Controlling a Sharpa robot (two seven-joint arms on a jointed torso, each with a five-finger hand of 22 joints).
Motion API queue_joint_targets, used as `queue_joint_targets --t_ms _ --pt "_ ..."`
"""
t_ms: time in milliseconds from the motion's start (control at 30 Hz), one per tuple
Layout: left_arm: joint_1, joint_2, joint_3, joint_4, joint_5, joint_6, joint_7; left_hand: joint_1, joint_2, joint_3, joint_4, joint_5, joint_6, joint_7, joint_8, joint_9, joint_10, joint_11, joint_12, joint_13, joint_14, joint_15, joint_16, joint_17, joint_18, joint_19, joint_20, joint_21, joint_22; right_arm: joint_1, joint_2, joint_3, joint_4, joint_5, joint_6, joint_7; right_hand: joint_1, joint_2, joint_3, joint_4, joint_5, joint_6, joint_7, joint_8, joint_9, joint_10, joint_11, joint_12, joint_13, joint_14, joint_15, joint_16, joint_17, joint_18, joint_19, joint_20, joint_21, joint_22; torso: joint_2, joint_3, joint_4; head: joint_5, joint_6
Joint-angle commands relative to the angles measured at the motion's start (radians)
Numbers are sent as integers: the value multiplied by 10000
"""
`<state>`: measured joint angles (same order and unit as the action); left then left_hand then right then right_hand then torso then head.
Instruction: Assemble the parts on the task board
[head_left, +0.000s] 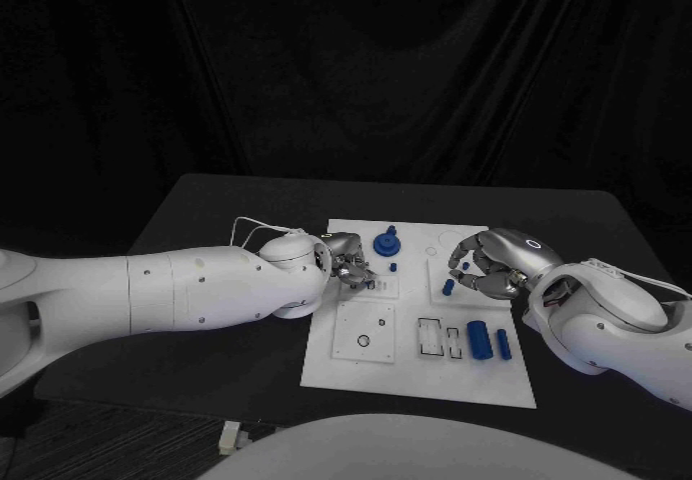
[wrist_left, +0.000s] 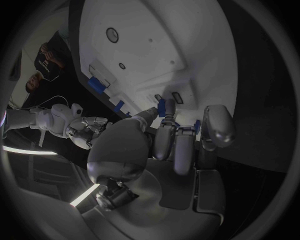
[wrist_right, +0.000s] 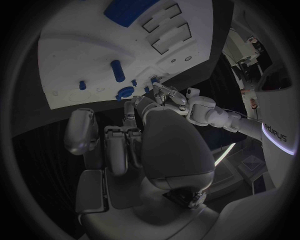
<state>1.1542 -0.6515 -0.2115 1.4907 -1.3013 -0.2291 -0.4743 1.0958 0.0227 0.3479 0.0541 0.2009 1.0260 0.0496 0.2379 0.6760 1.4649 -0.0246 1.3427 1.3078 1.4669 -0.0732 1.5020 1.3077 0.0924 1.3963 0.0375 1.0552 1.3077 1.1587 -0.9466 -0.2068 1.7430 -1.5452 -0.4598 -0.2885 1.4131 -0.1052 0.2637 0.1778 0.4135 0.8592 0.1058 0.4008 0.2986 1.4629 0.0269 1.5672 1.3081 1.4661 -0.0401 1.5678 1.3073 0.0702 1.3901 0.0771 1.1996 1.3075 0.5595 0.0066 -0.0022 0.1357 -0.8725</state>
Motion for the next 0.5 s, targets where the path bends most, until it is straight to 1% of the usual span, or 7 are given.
queue_joint_targets --t_ms 33,233,500 --pt "-66 22 -21 9 13 191 115 -87 -26 -23 93 -79 48 -14 -46 -22 62 -36 -19 785 754 -39 -43 2058 -16 -1 -13 -50 1425 -23 -8 6 2 -73 -72 -28 22 -57 76 -3 -14 71 9 43 13 1078 22 36 2627 1047 67 30 2635 155 -83 1 -60 1436 3 1 3 9 -1" --pt "-73 4 -21 66 13 214 115 -90 -32 -53 131 -104 52 -13 -52 -27 63 -35 -18 786 752 -38 -50 2054 -16 -1 -12 -52 1425 -23 3 6 -2 -73 -49 -51 40 -53 95 -14 -3 73 8 44 14 1078 20 36 2627 1047 65 30 2635 157 -86 -1 -71 1434 5 2 -8 34 -1" --pt "-79 -19 -21 155 13 267 115 -93 -43 -84 165 -125 52 -12 -60 -33 63 -34 -17 786 751 -38 -55 2050 -17 1 -11 -48 1427 -24 20 6 -12 -73 -34 -73 73 -51 122 -38 16 73 7 45 16 1078 17 36 2627 1046 63 28 2632 159 -90 -3 -87 1431 -3 0 0 25 -1"
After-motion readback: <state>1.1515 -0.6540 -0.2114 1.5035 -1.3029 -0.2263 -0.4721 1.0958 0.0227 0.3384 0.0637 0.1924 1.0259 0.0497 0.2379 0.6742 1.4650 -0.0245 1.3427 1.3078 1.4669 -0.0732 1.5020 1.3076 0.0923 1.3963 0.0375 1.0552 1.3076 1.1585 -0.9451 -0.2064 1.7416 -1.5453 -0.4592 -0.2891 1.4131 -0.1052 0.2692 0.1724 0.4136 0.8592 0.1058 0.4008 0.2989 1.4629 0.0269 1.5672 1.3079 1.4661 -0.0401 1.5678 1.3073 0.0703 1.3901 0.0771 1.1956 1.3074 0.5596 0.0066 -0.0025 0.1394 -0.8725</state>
